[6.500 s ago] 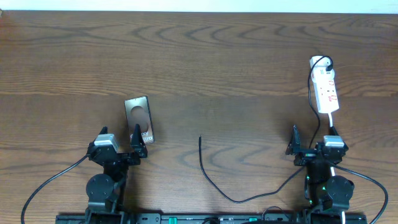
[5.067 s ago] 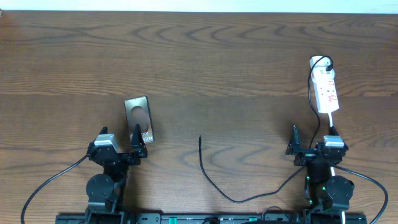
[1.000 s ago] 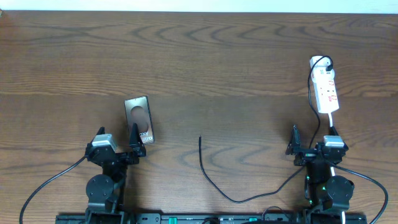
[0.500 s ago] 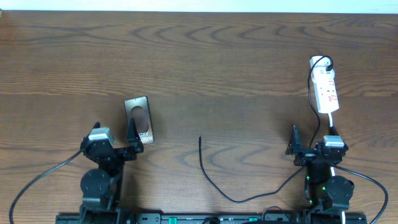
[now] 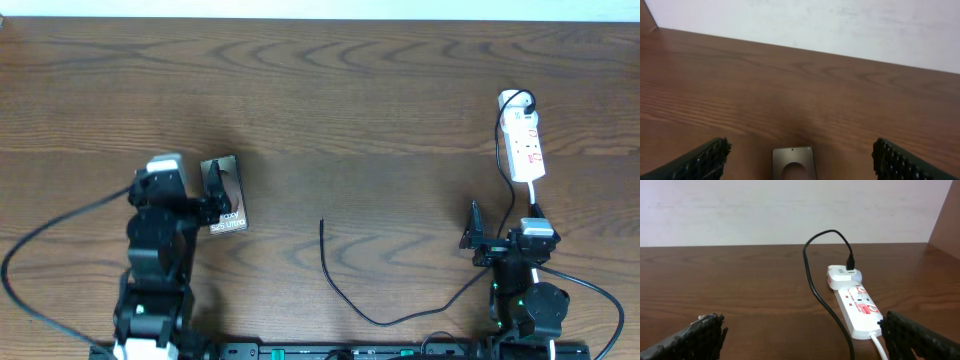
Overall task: Plug charger to phone and switch on socket
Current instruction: 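Move the left gripper forward over the silver Galaxy phone, then lower the left gripper onto the phone and close on its sides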
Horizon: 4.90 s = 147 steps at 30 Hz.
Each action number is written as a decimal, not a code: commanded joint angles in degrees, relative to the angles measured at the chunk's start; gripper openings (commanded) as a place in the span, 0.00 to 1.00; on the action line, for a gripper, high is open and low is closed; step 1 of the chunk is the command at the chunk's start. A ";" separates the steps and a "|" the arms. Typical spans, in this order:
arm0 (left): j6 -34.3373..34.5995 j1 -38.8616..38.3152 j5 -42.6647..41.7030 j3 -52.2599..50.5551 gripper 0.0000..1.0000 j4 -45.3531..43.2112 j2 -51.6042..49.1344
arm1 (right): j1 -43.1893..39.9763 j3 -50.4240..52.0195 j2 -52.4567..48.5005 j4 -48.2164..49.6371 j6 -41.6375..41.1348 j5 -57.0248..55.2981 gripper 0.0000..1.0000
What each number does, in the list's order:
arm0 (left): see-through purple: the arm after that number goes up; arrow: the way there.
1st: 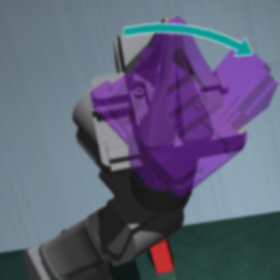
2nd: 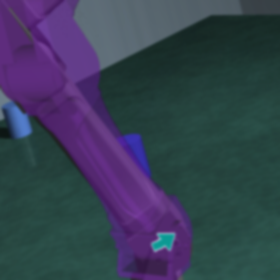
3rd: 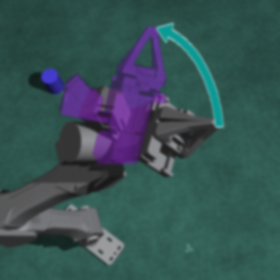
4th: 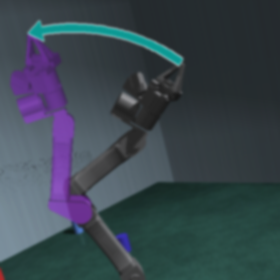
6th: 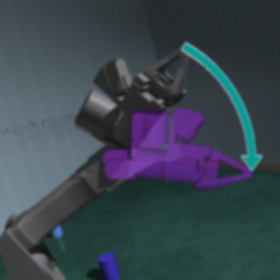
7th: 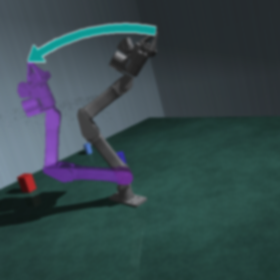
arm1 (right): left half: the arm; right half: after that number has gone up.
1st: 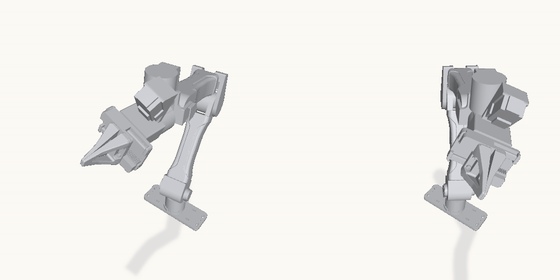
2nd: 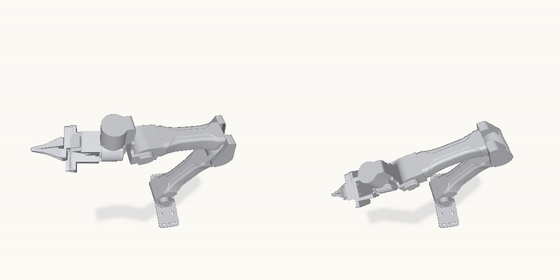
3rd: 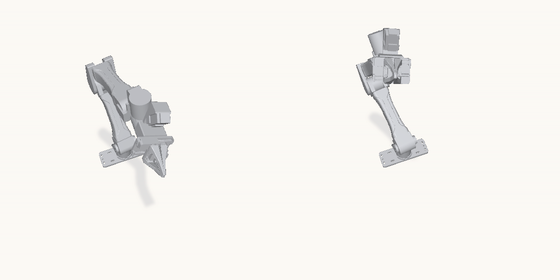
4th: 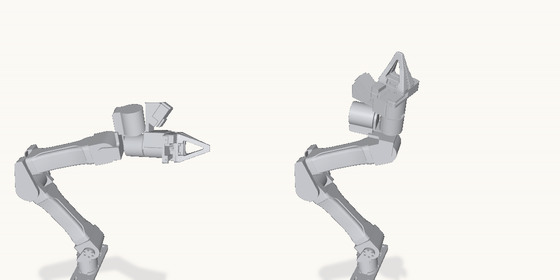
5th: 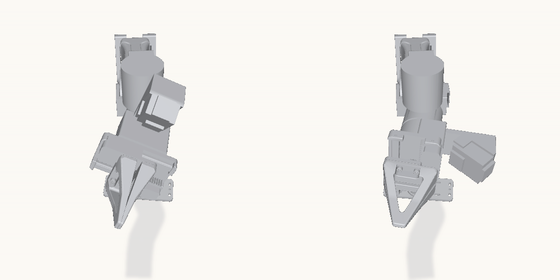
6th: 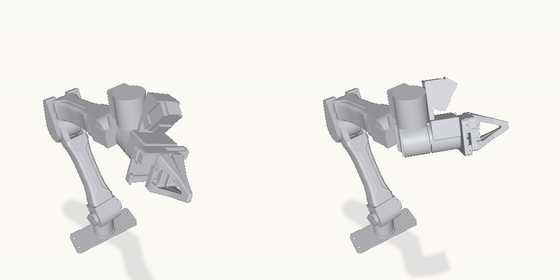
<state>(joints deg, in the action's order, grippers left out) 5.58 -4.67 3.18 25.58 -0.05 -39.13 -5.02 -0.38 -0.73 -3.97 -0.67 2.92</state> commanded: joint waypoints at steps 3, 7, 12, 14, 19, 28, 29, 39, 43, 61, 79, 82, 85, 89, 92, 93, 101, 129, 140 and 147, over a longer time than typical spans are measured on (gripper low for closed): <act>-1.09 -0.24 -1.05 4.92 0.93 0.02 -6.49 | -0.24 0.04 0.35 -0.28 -0.59 -0.66 0.99; -1.07 -0.24 -1.25 7.74 0.93 0.98 -10.36 | -0.24 0.04 0.35 -0.28 -0.59 -0.66 0.99; -1.09 -0.24 -1.22 11.39 0.93 3.58 -13.90 | -0.24 0.04 0.35 -0.28 -0.59 -0.63 0.99; -1.09 -0.24 -1.22 12.57 0.93 4.46 -15.15 | -0.24 0.04 0.35 -0.28 -0.59 -0.66 0.99; -1.09 -0.24 -1.22 13.84 0.93 6.03 -16.85 | -0.24 0.04 0.35 -0.28 -0.59 -0.66 0.99; -1.07 -0.24 -1.18 14.29 0.93 6.86 -17.33 | -0.24 0.04 0.35 -0.28 -0.59 -0.66 0.99; -1.07 -0.24 -1.18 14.29 0.93 7.10 -17.35 | -0.24 0.04 0.35 -0.28 -0.59 -0.66 0.99; -1.09 -0.24 -1.22 14.71 0.93 7.41 -17.66 | -0.24 0.04 0.35 -0.28 -0.59 -0.66 0.99; -2.47 -0.24 -1.20 20.59 0.93 12.44 -21.27 | -0.24 0.04 0.35 -0.28 -0.59 -0.66 0.99; -3.87 -0.24 -1.25 61.11 0.93 54.27 -50.75 | -0.24 0.04 0.35 -0.28 -0.59 -0.66 0.99; -2.69 -0.24 -4.22 60.78 0.98 55.32 -52.30 | -0.24 0.04 0.35 -0.28 -0.59 -0.63 0.99; 0.28 -0.24 -4.20 60.39 0.98 55.67 -53.11 | -0.24 0.04 0.35 -0.28 -0.59 -0.66 0.99; 2.23 -0.24 -4.20 59.91 0.98 56.48 -55.10 | -0.24 0.04 0.35 -0.28 -0.59 -0.66 0.99; 2.82 -0.24 -4.24 59.91 0.98 58.10 -59.36 | -0.24 0.04 0.35 -0.28 -0.59 -0.66 0.99; 3.17 -0.24 -4.24 59.91 0.98 59.21 -62.79 | -0.24 0.04 0.35 -0.28 -0.59 -0.66 0.99; 3.17 -0.26 -4.24 59.91 0.98 59.45 -63.93 | -0.24 0.04 0.35 -0.28 -0.59 -0.66 0.99; 3.28 -0.24 -6.71 59.39 0.98 59.36 -70.71 | -0.24 0.04 0.35 -0.28 -0.59 -0.66 0.99; 8.50 -0.11 -6.21 46.34 0.98 51.23 -71.38 | -0.24 0.04 0.35 -0.28 -0.59 -0.63 0.99; 8.48 0.37 -7.04 42.91 0.98 47.25 -71.38 | -0.24 0.04 0.35 -0.28 -0.59 -0.66 0.99; 8.46 2.19 -7.04 42.12 0.98 46.21 -71.38 | -0.24 0.04 0.35 -0.28 -0.59 -0.66 0.99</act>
<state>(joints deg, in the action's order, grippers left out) 13.54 -3.42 -4.51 68.20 46.30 -110.19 -5.02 -0.38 -0.71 -3.99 -0.67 2.72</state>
